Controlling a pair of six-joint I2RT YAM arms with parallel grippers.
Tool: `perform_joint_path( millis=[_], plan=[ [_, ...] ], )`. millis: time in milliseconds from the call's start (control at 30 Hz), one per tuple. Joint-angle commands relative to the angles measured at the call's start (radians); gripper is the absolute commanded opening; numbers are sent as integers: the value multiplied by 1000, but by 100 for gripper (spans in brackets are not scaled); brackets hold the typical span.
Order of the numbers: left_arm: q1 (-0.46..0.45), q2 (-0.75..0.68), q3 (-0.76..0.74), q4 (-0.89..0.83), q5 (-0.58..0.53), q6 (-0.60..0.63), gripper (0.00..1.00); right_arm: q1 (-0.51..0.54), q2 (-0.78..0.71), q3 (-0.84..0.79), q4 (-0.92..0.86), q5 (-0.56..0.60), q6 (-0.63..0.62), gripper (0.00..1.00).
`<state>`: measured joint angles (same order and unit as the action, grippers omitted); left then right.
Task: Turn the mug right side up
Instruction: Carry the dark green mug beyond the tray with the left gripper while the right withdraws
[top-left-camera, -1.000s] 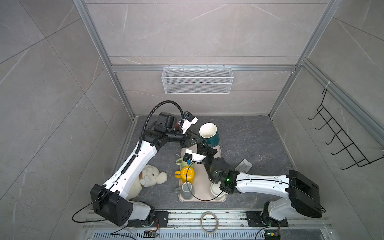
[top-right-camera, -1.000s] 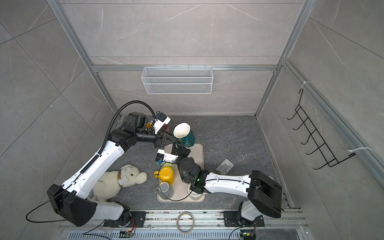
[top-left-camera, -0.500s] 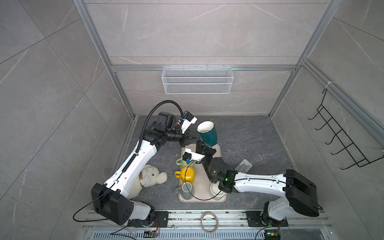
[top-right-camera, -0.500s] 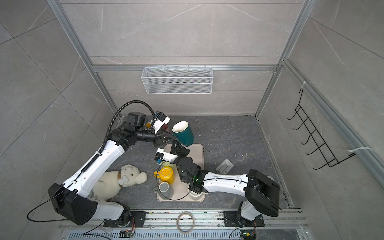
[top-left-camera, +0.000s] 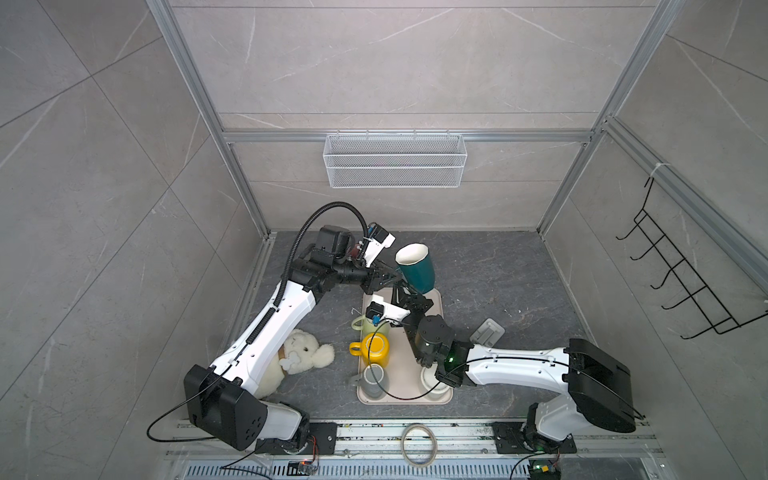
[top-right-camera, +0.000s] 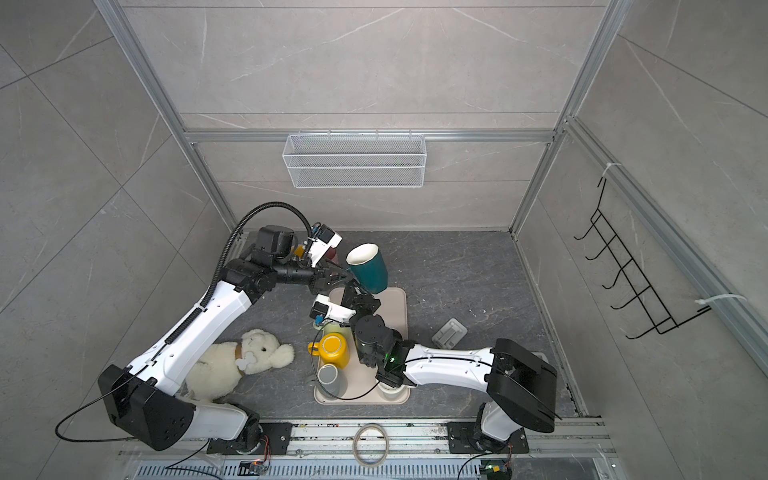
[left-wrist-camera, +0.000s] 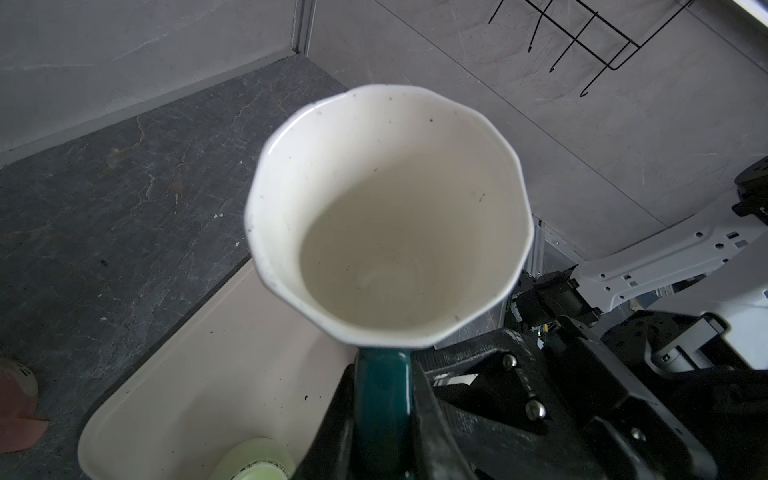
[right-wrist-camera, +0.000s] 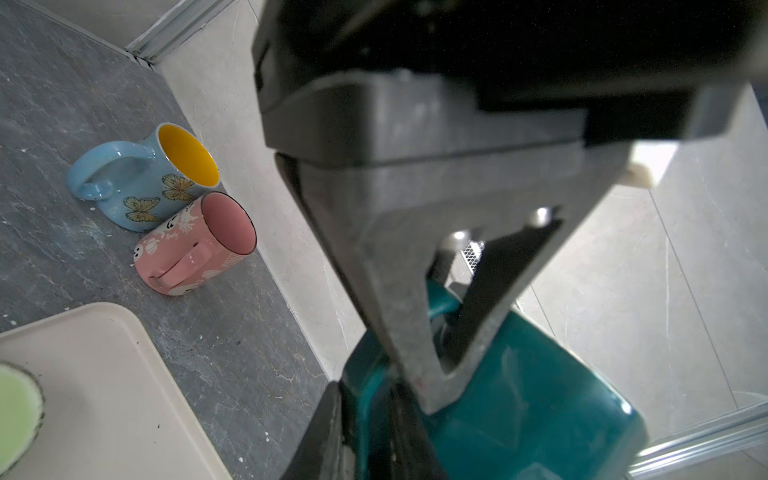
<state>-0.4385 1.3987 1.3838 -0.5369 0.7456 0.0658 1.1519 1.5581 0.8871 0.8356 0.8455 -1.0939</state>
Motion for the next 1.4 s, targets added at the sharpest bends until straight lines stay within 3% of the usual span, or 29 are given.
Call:
perform_joint_path(
  millis=[0, 367, 733, 867, 1000, 1200, 1367],
  plan=[
    [14, 8, 0, 74, -20, -56, 0, 3, -35, -7, 47, 61, 81, 31],
    [44, 24, -42, 243, -136, -174, 0, 3, -186, -86, -136, 124, 309, 42],
    [37, 121, -4, 270, -459, -266, 0, -34, -355, -66, -643, 85, 904, 54],
    [10, 157, -13, 281, -583, -267, 0, -93, -386, -14, -836, 5, 1125, 58],
    [-12, 182, -48, 345, -649, -274, 0, -185, -414, 23, -995, -152, 1325, 59],
    [-40, 244, -51, 431, -693, -281, 0, -274, -457, 6, -1021, -297, 1424, 59],
    [-66, 314, -33, 475, -795, -270, 0, -362, -481, 2, -1045, -470, 1514, 60]
  ],
)
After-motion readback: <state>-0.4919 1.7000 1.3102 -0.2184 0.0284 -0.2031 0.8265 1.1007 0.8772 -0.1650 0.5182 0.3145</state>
